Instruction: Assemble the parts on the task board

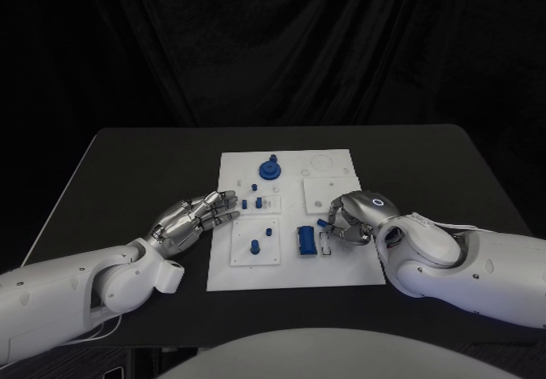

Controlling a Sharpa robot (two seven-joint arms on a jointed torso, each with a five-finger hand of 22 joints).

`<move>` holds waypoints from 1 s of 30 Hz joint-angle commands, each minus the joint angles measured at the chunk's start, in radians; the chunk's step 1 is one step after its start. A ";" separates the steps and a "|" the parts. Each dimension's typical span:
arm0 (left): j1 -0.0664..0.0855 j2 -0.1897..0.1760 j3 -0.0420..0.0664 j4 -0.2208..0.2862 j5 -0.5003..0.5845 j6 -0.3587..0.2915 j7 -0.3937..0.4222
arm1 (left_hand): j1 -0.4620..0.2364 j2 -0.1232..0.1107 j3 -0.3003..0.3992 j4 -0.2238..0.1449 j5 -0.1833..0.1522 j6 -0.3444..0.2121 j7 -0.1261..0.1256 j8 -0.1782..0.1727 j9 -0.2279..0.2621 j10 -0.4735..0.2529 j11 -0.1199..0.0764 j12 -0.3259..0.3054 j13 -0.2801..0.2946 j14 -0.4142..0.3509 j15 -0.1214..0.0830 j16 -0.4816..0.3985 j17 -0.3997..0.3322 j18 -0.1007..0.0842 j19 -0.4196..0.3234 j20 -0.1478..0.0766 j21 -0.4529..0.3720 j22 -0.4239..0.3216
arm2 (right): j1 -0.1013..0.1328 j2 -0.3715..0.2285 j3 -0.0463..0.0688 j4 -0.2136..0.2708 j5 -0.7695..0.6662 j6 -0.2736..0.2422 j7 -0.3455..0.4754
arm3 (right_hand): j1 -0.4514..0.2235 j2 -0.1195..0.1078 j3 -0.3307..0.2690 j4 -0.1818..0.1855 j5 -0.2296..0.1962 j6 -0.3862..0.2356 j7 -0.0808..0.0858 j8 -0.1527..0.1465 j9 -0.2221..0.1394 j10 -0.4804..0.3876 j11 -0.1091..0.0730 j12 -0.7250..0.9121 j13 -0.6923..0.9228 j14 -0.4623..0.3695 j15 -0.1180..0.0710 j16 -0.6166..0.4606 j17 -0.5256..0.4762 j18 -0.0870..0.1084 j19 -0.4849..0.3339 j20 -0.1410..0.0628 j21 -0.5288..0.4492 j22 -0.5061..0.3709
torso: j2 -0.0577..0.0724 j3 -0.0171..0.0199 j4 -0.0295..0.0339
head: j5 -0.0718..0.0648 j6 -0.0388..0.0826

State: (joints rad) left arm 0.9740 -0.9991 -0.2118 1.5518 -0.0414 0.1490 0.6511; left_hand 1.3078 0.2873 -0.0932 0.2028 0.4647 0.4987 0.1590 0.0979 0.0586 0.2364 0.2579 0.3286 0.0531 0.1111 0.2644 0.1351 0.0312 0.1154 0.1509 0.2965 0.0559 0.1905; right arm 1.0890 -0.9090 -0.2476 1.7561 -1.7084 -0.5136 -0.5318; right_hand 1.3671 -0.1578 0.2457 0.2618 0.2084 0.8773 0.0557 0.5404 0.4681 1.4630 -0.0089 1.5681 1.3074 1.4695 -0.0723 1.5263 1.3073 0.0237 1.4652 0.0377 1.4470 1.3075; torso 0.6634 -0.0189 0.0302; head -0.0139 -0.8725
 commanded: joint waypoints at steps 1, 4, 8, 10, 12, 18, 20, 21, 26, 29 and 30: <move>-0.002 0.001 0.001 0.001 0.004 0.016 0.007 | 0.003 0.000 0.007 -0.001 0.001 0.004 0.033 0.005 0.000 0.006 0.002 0.003 0.001 0.008 0.000 0.006 0.001 -0.020 0.008 -0.003 0.004 0.001 | -0.003 -0.001 0.000 0.000 -0.001 0.025 -0.017 | 0.024 -0.002 0.000 -0.013 -0.002 0.001 0.003 0.004 -0.005 0.108 -0.006 0.003 0.263 0.079 -0.006 -0.005 0.148 0.011 0.048 -0.006 -0.007 0.217 | 0.000 0.0003 -0.0008 | 0.001 0.000; -0.002 0.002 0.001 0.001 0.004 0.017 0.006 | 0.003 0.000 0.007 -0.001 0.001 0.004 0.033 0.005 0.000 0.006 0.002 0.003 0.001 0.008 0.000 0.006 0.001 -0.020 0.008 -0.003 0.004 0.001 | -0.003 -0.001 0.000 -0.001 -0.001 0.026 -0.018 | 0.041 -0.003 0.002 -0.017 0.002 0.000 0.005 0.001 -0.009 0.108 -0.005 0.003 0.263 0.079 -0.005 -0.005 0.148 0.011 0.047 -0.005 -0.009 0.216 | 0.000 0.0003 -0.0009 | 0.001 0.000; -0.003 0.001 0.001 0.001 0.004 0.018 0.006 | 0.003 0.000 0.007 -0.001 0.001 0.004 0.033 0.005 0.000 0.006 0.002 0.003 0.001 0.008 0.000 0.006 0.001 -0.020 0.008 -0.003 0.004 0.001 | -0.003 -0.004 0.000 0.000 -0.010 0.027 -0.021 | 0.069 0.001 0.009 -0.023 0.041 -0.009 0.011 -0.012 -0.024 0.108 0.001 0.003 0.263 0.079 -0.001 -0.005 0.147 0.012 0.046 -0.003 -0.012 0.215 | 0.000 0.0001 -0.0007 | 0.002 0.000; -0.003 0.000 0.001 0.001 0.004 0.018 0.006 | 0.003 0.001 0.009 -0.001 0.002 0.006 0.034 0.006 0.001 0.006 0.001 0.004 0.001 0.008 0.000 0.007 0.002 -0.020 0.009 -0.003 0.004 0.001 | -0.003 -0.007 0.000 0.000 -0.018 0.031 -0.023 | 0.074 -0.002 0.010 -0.022 0.053 -0.021 0.021 -0.037 -0.043 0.108 0.009 0.003 0.263 0.079 0.005 -0.006 0.145 0.012 0.045 0.002 -0.014 0.215 | 0.000 0.0000 -0.0007 | 0.004 0.000; -0.003 0.000 0.001 0.002 0.004 0.018 0.005 | 0.003 0.001 0.009 -0.001 0.002 0.006 0.034 0.006 0.001 0.006 0.001 0.004 0.001 0.008 0.000 0.007 0.002 -0.020 0.009 -0.003 0.004 0.001 | -0.003 -0.010 0.000 0.001 -0.023 0.039 -0.025 | 0.083 -0.007 0.013 -0.020 0.058 -0.031 0.033 -0.080 -0.074 0.108 0.019 0.003 0.263 0.078 0.014 -0.007 0.143 0.012 0.045 0.010 -0.015 0.215 | 0.000 -0.0002 -0.0006 | 0.003 0.000; -0.004 -0.001 0.001 0.002 0.004 0.019 0.005 | 0.004 0.001 0.010 -0.001 0.002 0.007 0.035 0.006 0.001 0.007 0.001 0.006 0.001 0.008 0.000 0.007 0.002 -0.020 0.009 -0.003 0.004 0.002 | -0.003 -0.017 0.000 0.003 -0.033 0.070 -0.029 | 0.114 -0.016 0.025 -0.032 0.067 -0.024 0.048 -0.151 -0.125 0.108 0.033 0.003 0.263 0.078 0.026 -0.006 0.143 0.013 0.043 0.022 -0.019 0.214 | 0.000 0.0002 -0.0004 | 0.002 0.000; -0.004 -0.001 0.001 0.002 0.004 0.019 0.005 | 0.004 0.001 0.011 -0.001 0.002 0.007 0.035 0.006 0.001 0.009 0.002 0.008 0.002 0.009 0.000 0.008 0.002 -0.020 0.010 -0.003 0.005 0.002 | -0.003 -0.019 0.000 0.004 -0.041 0.077 -0.031 | 0.123 -0.017 0.029 -0.036 0.072 -0.015 0.049 -0.163 -0.134 0.108 0.034 0.003 0.263 0.078 0.027 -0.005 0.144 0.013 0.043 0.023 -0.018 0.214 | 0.000 0.0003 -0.0002 | 0.001 0.000; -0.004 -0.001 0.001 0.002 0.004 0.019 0.005 | 0.004 0.001 0.011 -0.001 0.002 0.007 0.035 0.006 0.001 0.009 0.002 0.008 0.002 0.009 0.000 0.008 0.002 -0.020 0.010 -0.003 0.005 0.002 | -0.003 -0.021 0.000 0.005 -0.044 0.081 -0.032 | 0.127 -0.018 0.032 -0.038 0.073 -0.007 0.049 -0.168 -0.139 0.108 0.034 0.003 0.263 0.078 0.027 -0.005 0.144 0.013 0.043 0.024 -0.018 0.214 | -0.001 0.0003 -0.0002 | 0.001 0.000; -0.004 -0.001 0.001 0.001 0.004 0.019 0.004 | 0.004 0.001 0.011 -0.001 0.002 0.007 0.035 0.006 0.001 0.009 0.002 0.008 0.002 0.009 0.000 0.008 0.002 -0.020 0.010 -0.003 0.005 0.002 | -0.003 -0.029 0.000 0.007 -0.054 0.093 -0.036 | 0.136 -0.020 0.048 -0.041 0.063 0.025 0.047 -0.193 -0.160 0.108 0.033 0.003 0.263 0.078 0.027 -0.004 0.145 0.013 0.044 0.025 -0.017 0.215 | -0.001 0.0000 -0.0009 | 0.003 0.000; -0.005 -0.001 0.001 0.001 0.004 0.019 0.004 | 0.004 0.001 0.012 -0.001 0.002 0.008 0.035 0.007 0.001 0.011 0.004 0.010 0.002 0.009 0.000 0.008 0.002 -0.020 0.010 -0.003 0.005 0.002 | -0.003 -0.033 0.000 0.008 -0.056 0.089 -0.031 | 0.145 -0.017 0.068 -0.044 0.059 0.051 0.044 -0.208 -0.171 0.108 0.029 0.003 0.263 0.079 0.025 -0.004 0.146 0.013 0.045 0.024 -0.015 0.215 | -0.001 -0.0004 -0.0010 | 0.003 0.000; -0.005 -0.001 0.001 0.001 0.004 0.020 0.004 | 0.004 0.001 0.012 -0.001 0.002 0.008 0.035 0.007 0.001 0.011 0.004 0.010 0.002 0.009 0.000 0.008 0.002 -0.020 0.010 -0.003 0.005 0.002 | -0.003 -0.034 0.000 0.008 -0.057 0.083 -0.027 | 0.150 -0.013 0.085 -0.048 0.052 0.074 0.040 -0.214 -0.176 0.108 0.026 0.003 0.263 0.079 0.022 -0.003 0.147 0.012 0.046 0.022 -0.013 0.216 | -0.001 -0.0005 -0.0010 | 0.003 0.000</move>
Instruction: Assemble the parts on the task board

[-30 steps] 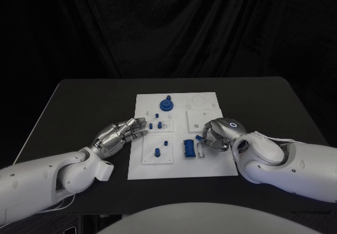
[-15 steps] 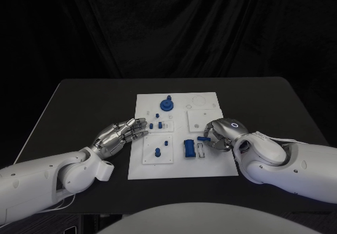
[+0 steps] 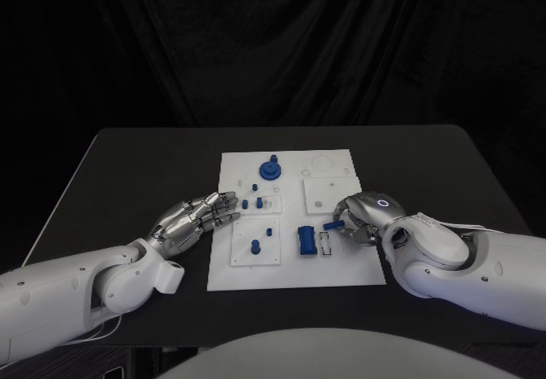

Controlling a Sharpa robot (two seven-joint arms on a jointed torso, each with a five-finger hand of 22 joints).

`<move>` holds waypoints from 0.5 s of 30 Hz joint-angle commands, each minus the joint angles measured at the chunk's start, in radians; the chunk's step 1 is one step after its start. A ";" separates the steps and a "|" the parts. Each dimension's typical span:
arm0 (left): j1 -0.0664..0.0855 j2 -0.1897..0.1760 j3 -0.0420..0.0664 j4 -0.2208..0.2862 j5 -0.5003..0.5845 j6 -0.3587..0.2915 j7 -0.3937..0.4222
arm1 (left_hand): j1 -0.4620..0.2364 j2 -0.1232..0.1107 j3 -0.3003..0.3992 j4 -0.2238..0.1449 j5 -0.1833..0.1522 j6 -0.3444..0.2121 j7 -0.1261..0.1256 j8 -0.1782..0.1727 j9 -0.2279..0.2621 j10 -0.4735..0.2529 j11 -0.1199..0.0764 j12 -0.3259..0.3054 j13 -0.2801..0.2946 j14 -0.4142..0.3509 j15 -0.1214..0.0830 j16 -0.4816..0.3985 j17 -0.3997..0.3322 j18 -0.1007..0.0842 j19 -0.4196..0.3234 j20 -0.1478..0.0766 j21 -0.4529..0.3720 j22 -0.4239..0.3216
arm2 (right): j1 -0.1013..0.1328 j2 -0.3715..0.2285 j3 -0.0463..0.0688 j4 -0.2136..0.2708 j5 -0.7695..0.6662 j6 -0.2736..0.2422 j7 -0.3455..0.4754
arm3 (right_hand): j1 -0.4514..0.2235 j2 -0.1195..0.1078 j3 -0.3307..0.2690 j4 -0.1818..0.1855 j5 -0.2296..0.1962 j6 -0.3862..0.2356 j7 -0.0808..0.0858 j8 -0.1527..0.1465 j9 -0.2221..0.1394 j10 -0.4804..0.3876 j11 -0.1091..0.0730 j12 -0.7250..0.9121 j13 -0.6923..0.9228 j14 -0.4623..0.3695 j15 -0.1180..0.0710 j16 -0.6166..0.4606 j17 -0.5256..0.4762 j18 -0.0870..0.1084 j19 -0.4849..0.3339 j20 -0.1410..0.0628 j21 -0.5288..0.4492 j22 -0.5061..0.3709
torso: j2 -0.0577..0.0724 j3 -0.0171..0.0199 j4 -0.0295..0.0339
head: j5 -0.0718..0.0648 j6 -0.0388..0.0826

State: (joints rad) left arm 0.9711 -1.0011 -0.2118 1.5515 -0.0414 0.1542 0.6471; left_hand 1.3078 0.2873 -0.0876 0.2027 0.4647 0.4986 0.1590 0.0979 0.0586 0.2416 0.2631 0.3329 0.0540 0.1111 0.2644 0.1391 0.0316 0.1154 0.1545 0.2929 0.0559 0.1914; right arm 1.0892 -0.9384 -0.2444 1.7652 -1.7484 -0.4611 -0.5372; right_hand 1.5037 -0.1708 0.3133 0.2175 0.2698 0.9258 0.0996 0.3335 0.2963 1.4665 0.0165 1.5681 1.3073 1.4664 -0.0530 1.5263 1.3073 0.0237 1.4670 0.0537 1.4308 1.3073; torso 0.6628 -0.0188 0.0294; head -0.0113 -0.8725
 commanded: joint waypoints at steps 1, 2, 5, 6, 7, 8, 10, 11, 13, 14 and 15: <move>-0.002 0.001 0.001 0.001 0.004 0.015 0.008 | 0.004 0.001 0.007 -0.001 0.002 0.008 0.035 0.007 0.001 0.005 -0.001 0.006 0.001 0.009 0.000 0.004 0.001 -0.020 0.007 0.001 0.005 0.001 | -0.004 -0.006 -0.004 -0.001 -0.017 0.024 -0.018 | 0.016 0.001 0.025 -0.006 -0.011 0.040 -0.007 -0.008 -0.006 0.104 -0.002 0.003 0.263 0.082 0.001 -0.003 0.147 0.012 0.045 0.004 0.004 0.217 | 0.000 -0.0005 -0.0002 | 0.000 0.000; -0.002 0.001 0.001 0.001 0.004 0.015 0.008 | 0.004 0.001 0.007 -0.001 0.002 0.008 0.035 0.007 0.001 0.005 -0.001 0.006 0.001 0.009 0.000 0.004 0.001 -0.020 0.007 0.001 0.005 0.001 | -0.004 -0.006 -0.004 0.000 -0.018 0.019 -0.015 | 0.020 0.003 0.033 -0.009 -0.012 0.050 -0.008 -0.011 -0.009 0.104 -0.003 0.003 0.263 0.082 0.000 -0.002 0.149 0.012 0.045 0.003 0.006 0.217 | 0.000 -0.0004 -0.0004 | 0.001 0.000; -0.002 0.001 0.001 0.001 0.004 0.015 0.007 | 0.003 0.002 0.008 0.000 0.002 0.009 0.034 0.007 0.001 0.007 0.001 0.008 0.002 0.009 0.000 0.005 0.001 -0.020 0.007 0.001 0.005 0.001 | -0.004 -0.008 -0.004 0.001 -0.018 -0.012 0.005 | 0.025 0.007 0.060 -0.023 -0.022 0.096 -0.015 -0.017 -0.014 0.104 -0.009 0.003 0.263 0.083 -0.005 0.000 0.153 0.011 0.047 -0.001 0.010 0.219 | 0.000 -0.0003 -0.0006 | 0.001 0.000; -0.002 0.001 0.001 0.001 0.004 0.015 0.007 | 0.003 0.002 0.008 0.000 0.002 0.009 0.034 0.007 0.001 0.007 0.001 0.008 0.002 0.009 0.000 0.005 0.001 -0.020 0.007 0.001 0.005 0.001 | -0.004 -0.009 -0.004 0.001 -0.018 -0.021 0.011 | 0.026 0.008 0.066 -0.027 -0.023 0.111 -0.018 -0.016 -0.014 0.104 -0.012 0.003 0.263 0.083 -0.007 0.000 0.154 0.010 0.048 -0.003 0.012 0.219 | 0.000 -0.0003 -0.0002 | 0.001 0.000; -0.002 0.001 0.001 0.001 0.004 0.016 0.007 | 0.003 0.002 0.008 0.000 0.002 0.009 0.034 0.007 0.001 0.007 0.001 0.008 0.002 0.009 0.000 0.005 0.001 -0.020 0.007 0.001 0.005 0.001 | -0.004 -0.010 -0.004 0.002 -0.018 -0.031 0.017 | 0.028 0.009 0.074 -0.034 -0.024 0.123 -0.020 -0.018 -0.015 0.104 -0.013 0.003 0.263 0.084 -0.009 0.001 0.155 0.010 0.049 -0.005 0.013 0.220 | 0.000 -0.0002 0.0000 | 0.001 0.000; -0.002 0.001 0.001 0.001 0.004 0.016 0.007 | 0.003 0.002 0.008 0.000 0.002 0.009 0.034 0.007 0.001 0.007 0.001 0.008 0.002 0.009 0.000 0.005 0.001 -0.020 0.007 0.001 0.005 0.001 | -0.004 -0.011 -0.004 0.002 -0.018 -0.037 0.022 | 0.029 0.009 0.077 -0.037 -0.024 0.128 -0.021 -0.019 -0.015 0.104 -0.013 0.003 0.263 0.084 -0.010 0.001 0.156 0.010 0.049 -0.006 0.014 0.220 | 0.000 -0.0002 0.0001 | 0.001 0.000; -0.003 0.000 0.001 0.001 0.004 0.015 0.007 | 0.003 0.002 0.008 0.000 0.002 0.009 0.034 0.007 0.001 0.007 0.001 0.008 0.002 0.009 0.000 0.005 0.001 -0.020 0.007 0.001 0.005 0.001 | -0.003 -0.015 -0.004 0.005 -0.019 -0.054 0.035 | 0.030 0.009 0.083 -0.042 -0.024 0.133 -0.021 -0.022 -0.017 0.104 -0.014 0.003 0.263 0.084 -0.010 0.002 0.158 0.009 0.050 -0.007 0.017 0.221 | 0.001 -0.0001 0.0004 | 0.002 0.000; -0.003 0.000 0.001 0.002 0.004 0.015 0.007 | 0.003 0.002 0.008 0.000 0.002 0.009 0.034 0.007 0.001 0.007 0.001 0.008 0.002 0.009 0.000 0.005 0.001 -0.020 0.007 0.001 0.005 0.001 | -0.003 -0.019 -0.004 0.006 -0.019 -0.065 0.044 | 0.030 0.009 0.085 -0.044 -0.025 0.135 -0.021 -0.024 -0.017 0.104 -0.014 0.003 0.263 0.084 -0.011 0.003 0.159 0.009 0.050 -0.007 0.017 0.221 | 0.001 0.0000 0.0004 | 0.003 0.000; -0.003 -0.002 0.001 0.003 0.004 0.014 0.007 | 0.003 0.002 0.008 0.000 0.002 0.009 0.034 0.007 0.001 0.007 0.001 0.008 0.002 0.009 0.000 0.005 0.001 -0.020 0.007 0.001 0.005 0.001 | -0.003 -0.026 -0.004 0.011 -0.019 -0.087 0.061 | 0.030 0.009 0.090 -0.048 -0.027 0.140 -0.021 -0.027 -0.018 0.104 -0.014 0.003 0.263 0.085 -0.011 0.004 0.163 0.007 0.052 -0.008 0.022 0.223 | 0.000 0.0000 0.0003 | 0.006 0.000; -0.003 -0.003 0.001 0.003 0.004 0.014 0.008 | 0.003 0.002 0.010 0.000 0.002 0.009 0.034 0.007 0.001 0.010 0.003 0.010 0.002 0.009 0.000 0.005 0.001 -0.020 0.008 0.001 0.005 0.002 | -0.003 -0.030 -0.003 0.014 -0.019 -0.097 0.069 | 0.030 0.009 0.093 -0.051 -0.032 0.142 -0.021 -0.030 -0.019 0.104 -0.014 0.003 0.263 0.086 -0.011 0.005 0.165 0.007 0.053 -0.008 0.024 0.224 | 0.000 -0.0001 0.0003 | 0.007 0.000; -0.003 -0.003 0.001 0.003 0.004 0.013 0.008 | 0.003 0.002 0.010 0.000 0.002 0.009 0.034 0.007 0.001 0.010 0.003 0.010 0.002 0.009 0.000 0.005 0.001 -0.020 0.008 0.001 0.005 0.002 | -0.003 -0.036 -0.003 0.018 -0.019 -0.110 0.079 | 0.029 0.008 0.094 -0.051 -0.033 0.142 -0.021 -0.031 -0.020 0.104 -0.014 0.003 0.263 0.086 -0.011 0.005 0.166 0.007 0.053 -0.008 0.024 0.223 | 0.000 -0.0002 0.0002 | 0.008 0.000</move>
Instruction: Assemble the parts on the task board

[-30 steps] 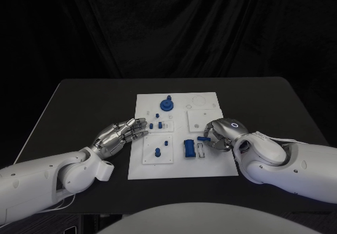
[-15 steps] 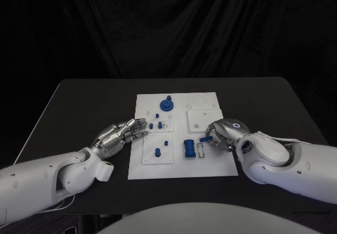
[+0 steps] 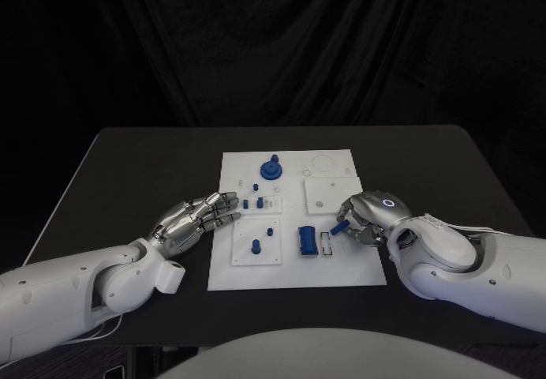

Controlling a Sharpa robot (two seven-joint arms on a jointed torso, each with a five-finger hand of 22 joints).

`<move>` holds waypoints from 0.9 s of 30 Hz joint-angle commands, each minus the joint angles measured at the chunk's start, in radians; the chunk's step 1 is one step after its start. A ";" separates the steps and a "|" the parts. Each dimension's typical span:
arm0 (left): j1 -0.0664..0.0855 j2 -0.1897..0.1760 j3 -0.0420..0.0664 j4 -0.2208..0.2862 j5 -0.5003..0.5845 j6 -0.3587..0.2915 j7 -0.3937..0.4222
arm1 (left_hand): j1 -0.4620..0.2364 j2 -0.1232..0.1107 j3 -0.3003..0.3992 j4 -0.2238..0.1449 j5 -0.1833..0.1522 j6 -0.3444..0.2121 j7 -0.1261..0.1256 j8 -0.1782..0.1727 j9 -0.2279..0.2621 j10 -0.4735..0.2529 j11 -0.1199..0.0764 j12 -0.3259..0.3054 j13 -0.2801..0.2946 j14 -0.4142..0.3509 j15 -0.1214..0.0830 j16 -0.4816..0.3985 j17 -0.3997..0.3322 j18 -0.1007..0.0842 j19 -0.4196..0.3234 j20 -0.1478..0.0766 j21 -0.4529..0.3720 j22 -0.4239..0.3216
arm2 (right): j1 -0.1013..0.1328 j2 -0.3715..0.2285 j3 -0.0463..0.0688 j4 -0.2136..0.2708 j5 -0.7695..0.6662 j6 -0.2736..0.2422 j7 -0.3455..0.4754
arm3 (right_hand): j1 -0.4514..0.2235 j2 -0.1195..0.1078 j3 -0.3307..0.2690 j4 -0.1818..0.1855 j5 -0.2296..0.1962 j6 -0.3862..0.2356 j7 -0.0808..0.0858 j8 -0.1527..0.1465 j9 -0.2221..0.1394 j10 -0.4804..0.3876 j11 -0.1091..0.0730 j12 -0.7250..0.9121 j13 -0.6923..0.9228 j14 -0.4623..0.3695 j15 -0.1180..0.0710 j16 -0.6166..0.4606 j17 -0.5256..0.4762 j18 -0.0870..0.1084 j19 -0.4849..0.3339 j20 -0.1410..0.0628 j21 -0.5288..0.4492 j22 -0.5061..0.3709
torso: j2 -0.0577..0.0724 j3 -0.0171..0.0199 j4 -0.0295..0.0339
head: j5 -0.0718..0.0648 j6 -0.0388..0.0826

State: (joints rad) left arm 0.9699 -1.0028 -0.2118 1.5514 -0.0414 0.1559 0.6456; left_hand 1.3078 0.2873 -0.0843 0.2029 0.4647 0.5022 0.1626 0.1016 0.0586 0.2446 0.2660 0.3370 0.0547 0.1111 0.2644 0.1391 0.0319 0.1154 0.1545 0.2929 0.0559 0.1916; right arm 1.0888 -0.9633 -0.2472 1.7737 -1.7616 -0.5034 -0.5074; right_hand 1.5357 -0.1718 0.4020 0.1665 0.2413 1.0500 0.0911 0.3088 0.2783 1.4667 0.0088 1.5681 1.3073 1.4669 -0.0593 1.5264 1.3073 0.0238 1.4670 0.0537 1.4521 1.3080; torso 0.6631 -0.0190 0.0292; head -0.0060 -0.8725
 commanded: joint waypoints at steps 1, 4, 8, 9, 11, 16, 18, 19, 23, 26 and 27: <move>-0.002 -0.002 0.001 0.004 0.004 0.011 0.009 | 0.003 0.002 0.006 0.000 0.002 0.006 0.030 0.004 0.001 0.007 0.000 0.006 0.001 0.009 0.001 0.005 0.001 -0.020 0.008 0.001 0.005 0.002 | -0.003 -0.015 0.000 0.012 -0.005 -0.076 0.056 | -0.005 0.010 0.007 -0.001 -0.011 0.022 -0.012 -0.008 -0.002 0.104 -0.006 0.003 0.264 0.086 -0.005 0.006 0.167 0.006 0.054 -0.008 0.005 0.223 | 0.000 -0.0001 0.0004 | 0.004 0.000; -0.002 -0.004 0.001 0.005 0.004 0.010 0.009 | 0.003 0.002 0.006 0.000 0.002 0.006 0.030 0.004 0.001 0.007 0.000 0.006 0.001 0.009 0.001 0.005 0.001 -0.020 0.008 0.001 0.005 0.002 | -0.002 -0.033 0.000 0.026 -0.005 -0.101 0.080 | -0.011 0.010 0.012 -0.006 -0.029 0.037 -0.014 -0.012 -0.002 0.104 -0.007 0.003 0.264 0.086 -0.005 0.008 0.171 0.005 0.055 -0.009 0.009 0.225 | 0.000 -0.0002 0.0006 | 0.006 0.000; -0.002 -0.006 0.001 0.007 0.004 0.007 0.010 | 0.003 0.002 0.008 0.000 0.002 0.007 0.030 0.004 0.001 0.009 0.002 0.008 0.002 0.010 0.001 0.006 0.001 -0.021 0.009 0.001 0.005 0.002 | 0.006 -0.057 0.001 0.050 -0.006 -0.105 0.126 | -0.017 0.009 0.012 -0.007 -0.040 0.044 -0.015 -0.015 -0.003 0.104 -0.008 0.003 0.264 0.087 -0.006 0.009 0.173 0.004 0.058 -0.009 0.014 0.227 | 0.000 -0.0003 0.0004 | 0.008 0.000; -0.002 -0.007 0.001 0.007 0.004 0.006 0.010 | 0.003 0.002 0.008 0.000 0.002 0.008 0.030 0.004 0.001 0.010 0.002 0.009 0.002 0.010 0.001 0.007 0.001 -0.021 0.009 0.001 0.006 0.002 | 0.010 -0.061 0.001 0.054 -0.006 -0.101 0.140 | -0.022 0.008 0.011 -0.006 -0.048 0.046 -0.015 -0.018 -0.003 0.104 -0.008 0.003 0.264 0.087 -0.006 0.010 0.175 0.004 0.058 -0.009 0.015 0.227 | 0.000 -0.0003 -0.0001 | 0.009 0.000; -0.002 -0.007 0.001 0.008 0.004 0.004 0.010 | 0.003 0.002 0.008 0.000 0.002 0.008 0.030 0.004 0.001 0.010 0.002 0.009 0.002 0.010 0.001 0.007 0.001 -0.021 0.009 0.001 0.006 0.002 | 0.017 -0.069 0.001 0.062 -0.006 -0.087 0.173 | -0.029 0.009 0.009 -0.004 -0.060 0.050 -0.017 -0.021 -0.003 0.104 -0.009 0.003 0.264 0.087 -0.006 0.010 0.176 0.002 0.060 -0.009 0.020 0.229 | 0.000 -0.0005 -0.0009 | 0.011 0.000; -0.002 -0.007 0.001 0.009 0.004 0.001 0.009 | 0.002 0.001 0.008 0.001 0.002 0.010 0.029 0.005 0.002 0.012 0.003 0.011 0.002 0.011 0.001 0.008 0.002 -0.021 0.010 0.001 0.006 0.003 | 0.039 -0.082 0.001 0.083 -0.005 -0.028 0.275 | -0.035 0.013 0.006 -0.001 -0.089 0.061 -0.020 -0.028 -0.003 0.104 -0.011 0.003 0.264 0.090 -0.008 0.016 0.190 -0.002 0.067 -0.011 0.036 0.234 | 0.000 -0.0013 -0.0001 | 0.011 0.000; -0.002 -0.007 0.001 0.008 0.004 0.000 0.009 | 0.002 0.001 0.008 0.001 0.002 0.010 0.029 0.005 0.002 0.012 0.003 0.011 0.002 0.011 0.001 0.008 0.002 -0.021 0.010 0.001 0.006 0.003 | 0.042 -0.082 0.001 0.087 -0.005 -0.013 0.300 | -0.035 0.014 0.005 -0.001 -0.093 0.063 -0.020 -0.028 -0.002 0.104 -0.010 0.003 0.264 0.090 -0.009 0.017 0.191 -0.002 0.068 -0.011 0.039 0.235 | 0.000 -0.0016 0.0008 | 0.010 0.000; -0.002 -0.006 0.001 0.008 0.004 0.000 0.009 | 0.002 0.001 0.009 0.001 0.002 0.011 0.029 0.005 0.002 0.013 0.004 0.012 0.002 0.012 0.002 0.009 0.002 -0.021 0.010 0.001 0.006 0.003 | 0.044 -0.082 0.001 0.089 -0.005 0.000 0.317 | -0.035 0.015 0.004 -0.001 -0.098 0.065 -0.020 -0.028 -0.002 0.104 -0.011 0.003 0.264 0.090 -0.009 0.017 0.193 -0.003 0.068 -0.011 0.039 0.235 | 0.000 -0.0015 0.0010 | 0.011 0.000; -0.002 -0.005 0.001 0.008 0.004 0.000 0.010 | 0.002 0.001 0.009 0.001 0.002 0.011 0.029 0.005 0.002 0.013 0.004 0.012 0.002 0.012 0.002 0.009 0.002 -0.021 0.010 0.001 0.006 0.003 | 0.047 -0.079 0.001 0.090 -0.005 0.034 0.361 | -0.034 0.017 0.003 -0.001 -0.112 0.068 -0.021 -0.032 -0.002 0.104 -0.011 0.003 0.264 0.091 -0.011 0.019 0.199 -0.003 0.070 -0.012 0.043 0.236 | -0.001 -0.0015 0.0009 | 0.012 0.000; -0.002 -0.004 0.001 0.007 0.004 0.001 0.009 | 0.002 0.001 0.009 0.001 0.002 0.011 0.029 0.005 0.002 0.013 0.004 0.012 0.002 0.012 0.002 0.009 0.002 -0.021 0.010 0.001 0.006 0.003 | 0.049 -0.075 0.001 0.086 -0.005 0.063 0.391 | -0.032 0.018 0.002 -0.002 -0.125 0.071 -0.021 -0.034 -0.001 0.104 -0.010 0.003 0.264 0.093 -0.012 0.022 0.205 -0.004 0.071 -0.013 0.046 0.238 | -0.001 -0.0013 0.0008 | 0.011 0.000; -0.002 -0.004 0.001 0.007 0.004 0.001 0.009 | 0.002 0.001 0.009 0.001 0.002 0.011 0.029 0.005 0.002 0.013 0.004 0.012 0.002 0.012 0.002 0.009 0.002 -0.021 0.010 0.001 0.006 0.003 | 0.049 -0.073 0.001 0.084 -0.005 0.075 0.400 | -0.032 0.018 0.002 -0.002 -0.128 0.071 -0.020 -0.035 -0.002 0.104 -0.010 0.003 0.264 0.093 -0.013 0.022 0.205 -0.004 0.070 -0.014 0.045 0.237 | -0.001 -0.0011 0.0009 | 0.010 0.000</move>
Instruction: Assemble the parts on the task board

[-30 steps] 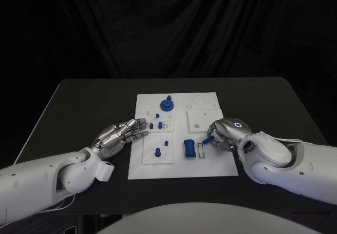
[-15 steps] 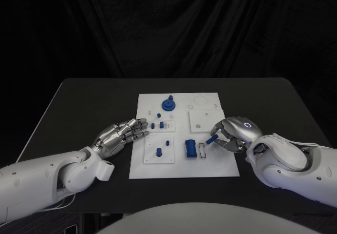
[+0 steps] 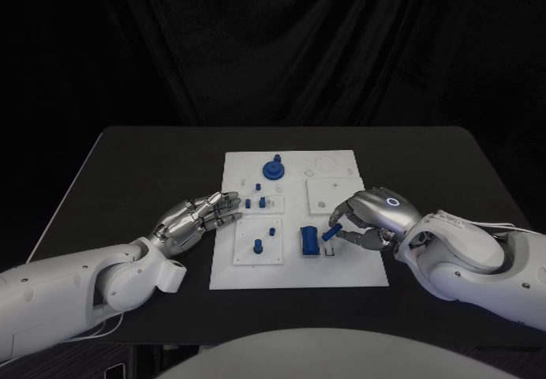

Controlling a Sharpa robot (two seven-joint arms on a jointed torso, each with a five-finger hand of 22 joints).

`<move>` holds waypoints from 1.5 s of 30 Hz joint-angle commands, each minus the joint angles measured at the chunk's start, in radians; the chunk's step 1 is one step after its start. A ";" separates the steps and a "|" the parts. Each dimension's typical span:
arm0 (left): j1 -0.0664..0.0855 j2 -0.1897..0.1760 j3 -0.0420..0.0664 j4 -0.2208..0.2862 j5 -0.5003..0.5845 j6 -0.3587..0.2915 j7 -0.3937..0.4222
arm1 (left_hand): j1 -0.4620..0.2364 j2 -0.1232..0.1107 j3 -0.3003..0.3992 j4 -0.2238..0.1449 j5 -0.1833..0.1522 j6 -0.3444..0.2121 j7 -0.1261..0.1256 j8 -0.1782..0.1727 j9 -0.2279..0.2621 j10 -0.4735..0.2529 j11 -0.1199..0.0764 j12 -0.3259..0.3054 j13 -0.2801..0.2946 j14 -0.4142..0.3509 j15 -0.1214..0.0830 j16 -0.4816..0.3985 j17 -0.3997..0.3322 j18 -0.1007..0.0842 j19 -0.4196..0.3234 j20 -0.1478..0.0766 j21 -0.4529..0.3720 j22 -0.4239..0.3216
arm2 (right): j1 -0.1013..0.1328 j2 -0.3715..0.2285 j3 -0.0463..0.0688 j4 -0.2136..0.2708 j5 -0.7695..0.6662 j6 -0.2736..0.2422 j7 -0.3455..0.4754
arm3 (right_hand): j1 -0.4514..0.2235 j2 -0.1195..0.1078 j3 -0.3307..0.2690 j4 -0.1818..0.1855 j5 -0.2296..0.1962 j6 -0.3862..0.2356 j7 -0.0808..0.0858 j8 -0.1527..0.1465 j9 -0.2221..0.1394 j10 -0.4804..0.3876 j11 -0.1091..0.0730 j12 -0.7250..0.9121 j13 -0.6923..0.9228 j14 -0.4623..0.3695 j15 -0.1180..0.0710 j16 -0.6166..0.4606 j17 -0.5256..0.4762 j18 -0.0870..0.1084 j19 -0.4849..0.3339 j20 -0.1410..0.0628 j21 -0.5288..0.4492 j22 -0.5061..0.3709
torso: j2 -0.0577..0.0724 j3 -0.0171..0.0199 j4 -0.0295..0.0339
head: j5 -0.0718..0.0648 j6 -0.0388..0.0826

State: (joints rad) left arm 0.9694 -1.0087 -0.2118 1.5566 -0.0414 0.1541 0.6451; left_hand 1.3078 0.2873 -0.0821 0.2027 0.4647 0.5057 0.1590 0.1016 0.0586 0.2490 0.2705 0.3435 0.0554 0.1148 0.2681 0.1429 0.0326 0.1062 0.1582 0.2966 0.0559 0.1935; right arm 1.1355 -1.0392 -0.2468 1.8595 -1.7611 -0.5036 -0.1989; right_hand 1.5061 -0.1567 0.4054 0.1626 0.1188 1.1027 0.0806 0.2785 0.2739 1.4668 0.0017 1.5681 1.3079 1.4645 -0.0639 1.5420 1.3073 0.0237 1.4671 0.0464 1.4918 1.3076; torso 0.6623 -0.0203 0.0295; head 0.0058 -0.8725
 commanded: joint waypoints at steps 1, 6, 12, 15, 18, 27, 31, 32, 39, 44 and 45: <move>-0.001 0.002 0.001 0.002 0.004 0.002 0.010 | 0.002 0.001 0.006 0.001 0.002 0.008 0.033 0.005 0.002 0.008 -0.001 0.005 0.001 0.008 -0.002 0.005 0.001 -0.012 0.007 -0.003 0.006 0.001 | 0.003 0.005 0.000 -0.004 -0.006 0.081 0.097 | -0.002 0.004 -0.002 0.002 -0.007 0.018 -0.010 -0.006 0.003 0.104 -0.003 0.003 0.263 0.095 -0.008 0.007 0.206 -0.004 0.070 -0.006 0.006 0.238 | 0.000 0.0002 0.0006 | -0.002 0.000; -0.001 0.004 0.001 0.001 0.004 0.002 0.009 | 0.001 0.000 0.007 0.002 0.001 0.009 0.033 0.006 0.002 0.009 -0.001 0.006 0.001 0.008 -0.002 0.005 0.001 -0.012 0.007 -0.003 0.006 0.001 | 0.003 0.015 0.000 -0.020 -0.006 0.117 0.131 | 0.000 0.006 -0.003 0.004 -0.025 0.019 -0.009 -0.012 0.002 0.104 -0.002 0.003 0.263 0.096 -0.009 0.008 0.209 -0.004 0.070 -0.007 0.005 0.237 | 0.000 0.0012 0.0002 | 0.002 0.000; -0.001 0.004 0.001 0.001 0.004 0.002 0.009 | 0.001 0.000 0.007 0.002 0.001 0.009 0.033 0.006 0.002 0.009 -0.001 0.006 0.001 0.008 -0.002 0.005 0.001 -0.012 0.007 -0.003 0.006 0.001 | 0.014 0.035 0.000 -0.054 -0.012 0.131 0.176 | 0.003 0.009 -0.002 0.003 -0.030 0.018 -0.008 -0.015 0.001 0.104 -0.001 0.003 0.263 0.097 -0.010 0.012 0.219 -0.004 0.069 -0.008 0.005 0.237 | 0.001 0.0019 0.0011 | 0.001 0.000; -0.001 0.004 0.001 0.001 0.004 0.002 0.009 | 0.001 0.000 0.007 0.002 0.001 0.010 0.034 0.006 0.002 0.009 -0.001 0.006 0.001 0.008 -0.002 0.006 0.001 -0.012 0.007 -0.003 0.006 0.001 | 0.023 0.049 0.000 -0.076 -0.046 0.135 0.190 | 0.008 0.012 0.000 0.001 -0.028 0.015 -0.005 -0.021 0.000 0.104 0.002 0.003 0.263 0.098 -0.012 0.013 0.222 -0.004 0.069 -0.009 0.006 0.238 | 0.001 0.0019 0.0025 | -0.001 0.000; -0.001 0.005 0.001 0.001 0.004 0.002 0.009 | 0.001 0.000 0.007 0.002 0.001 0.010 0.034 0.006 0.002 0.009 -0.001 0.006 0.001 0.008 -0.002 0.006 0.001 -0.012 0.007 -0.003 0.006 0.001 | 0.030 0.058 0.000 -0.090 -0.069 0.136 0.195 | 0.010 0.012 0.000 0.000 -0.026 0.013 -0.005 -0.023 -0.001 0.104 0.003 0.003 0.263 0.098 -0.012 0.013 0.223 -0.004 0.069 -0.010 0.006 0.238 | 0.002 0.0017 0.0011 | 0.000 0.000; -0.001 0.006 0.001 -0.001 0.004 0.003 0.008 | 0.001 0.000 0.007 0.002 0.001 0.010 0.034 0.006 0.002 0.009 -0.001 0.006 0.001 0.008 -0.002 0.006 0.001 -0.012 0.007 -0.003 0.006 0.001 | 0.040 0.072 0.000 -0.117 -0.089 0.151 0.201 | 0.014 0.013 0.002 -0.002 -0.018 0.012 -0.005 -0.028 -0.002 0.104 0.003 0.003 0.263 0.099 -0.013 0.014 0.225 -0.004 0.069 -0.011 0.006 0.238 | 0.001 0.0017 0.0011 | -0.001 0.000; -0.001 0.007 0.001 -0.002 0.004 0.003 0.007 | 0.000 0.000 0.008 0.003 0.001 0.010 0.034 0.006 0.002 0.010 -0.001 0.007 0.001 0.008 -0.002 0.006 0.001 -0.012 0.008 -0.003 0.007 0.001 | 0.041 0.074 0.000 -0.121 -0.091 0.165 0.200 | 0.016 0.014 0.003 -0.003 -0.013 0.011 -0.006 -0.030 -0.002 0.104 0.003 0.003 0.263 0.099 -0.014 0.014 0.225 -0.004 0.069 -0.011 0.006 0.237 | 0.002 0.0020 0.0029 | -0.002 0.000; -0.001 0.007 0.001 -0.002 0.004 0.003 0.007 | 0.000 0.000 0.008 0.003 0.001 0.010 0.034 0.006 0.002 0.010 -0.001 0.007 0.001 0.008 -0.002 0.006 0.001 -0.012 0.008 -0.003 0.007 0.001 | 0.041 0.074 0.000 -0.122 -0.091 0.171 0.199 | 0.017 0.014 0.004 -0.005 -0.010 0.010 -0.006 -0.032 -0.003 0.104 0.003 0.003 0.263 0.099 -0.014 0.014 0.225 -0.004 0.069 -0.011 0.006 0.238 | 0.002 0.0018 0.0023 | -0.002 0.000; -0.001 0.010 0.001 -0.005 0.004 0.006 0.006 | 0.000 0.000 0.008 0.003 0.001 0.010 0.034 0.006 0.002 0.010 -0.001 0.007 0.001 0.008 -0.002 0.006 0.001 -0.012 0.008 -0.003 0.007 0.001 | 0.041 0.085 -0.001 -0.131 -0.092 0.206 0.201 | 0.020 0.013 0.006 -0.007 0.001 0.006 -0.007 -0.039 -0.005 0.104 0.002 0.003 0.263 0.099 -0.015 0.014 0.225 -0.004 0.068 -0.012 0.006 0.237 | 0.002 0.0008 0.0003 | -0.003 0.000; -0.001 0.012 0.001 -0.006 0.004 0.008 0.005 | 0.000 0.000 0.008 0.003 0.001 0.010 0.034 0.006 0.002 0.010 -0.001 0.007 0.001 0.008 -0.002 0.006 0.001 -0.012 0.008 -0.003 0.007 0.001 | 0.041 0.093 -0.001 -0.136 -0.092 0.218 0.203 | 0.020 0.013 0.009 -0.008 0.004 -0.002 -0.010 -0.050 -0.009 0.104 -0.001 0.003 0.263 0.098 -0.017 0.014 0.225 -0.004 0.068 -0.014 0.006 0.237 | 0.002 0.0013 0.0002 | -0.002 0.000; -0.001 0.012 0.001 -0.006 0.004 0.008 0.005 | 0.000 0.000 0.008 0.003 0.001 0.010 0.034 0.006 0.002 0.010 -0.001 0.007 0.001 0.008 -0.002 0.006 0.001 -0.012 0.008 -0.003 0.007 0.001 | 0.041 0.094 -0.001 -0.137 -0.092 0.219 0.202 | 0.020 0.013 0.010 -0.008 0.005 -0.004 -0.011 -0.053 -0.010 0.104 -0.002 0.003 0.263 0.099 -0.018 0.014 0.225 -0.004 0.069 -0.014 0.007 0.238 | 0.001 0.0015 0.0004 | -0.003 0.000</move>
State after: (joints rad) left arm 0.9692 -0.9986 -0.2118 1.5488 -0.0413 0.1540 0.6424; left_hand 1.3078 0.2873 -0.0794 0.2055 0.4647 0.5092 0.1626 0.1015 0.0592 0.2523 0.2668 0.3474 0.0559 0.1147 0.2681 0.1429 0.0323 0.1072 0.1581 0.2966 0.0559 0.1931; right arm 1.1749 -0.9458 -0.2478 1.7239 -1.8407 -0.3154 -0.0032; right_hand 1.5202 -0.1432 0.4090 0.1535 0.1201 1.1054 0.0701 0.2292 0.2666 1.4668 0.0018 1.5681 1.3075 1.4677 -0.0741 1.5504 1.3073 0.0237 1.4671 0.0394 1.4918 1.3078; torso 0.6642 -0.0189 0.0301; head 0.0034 -0.8725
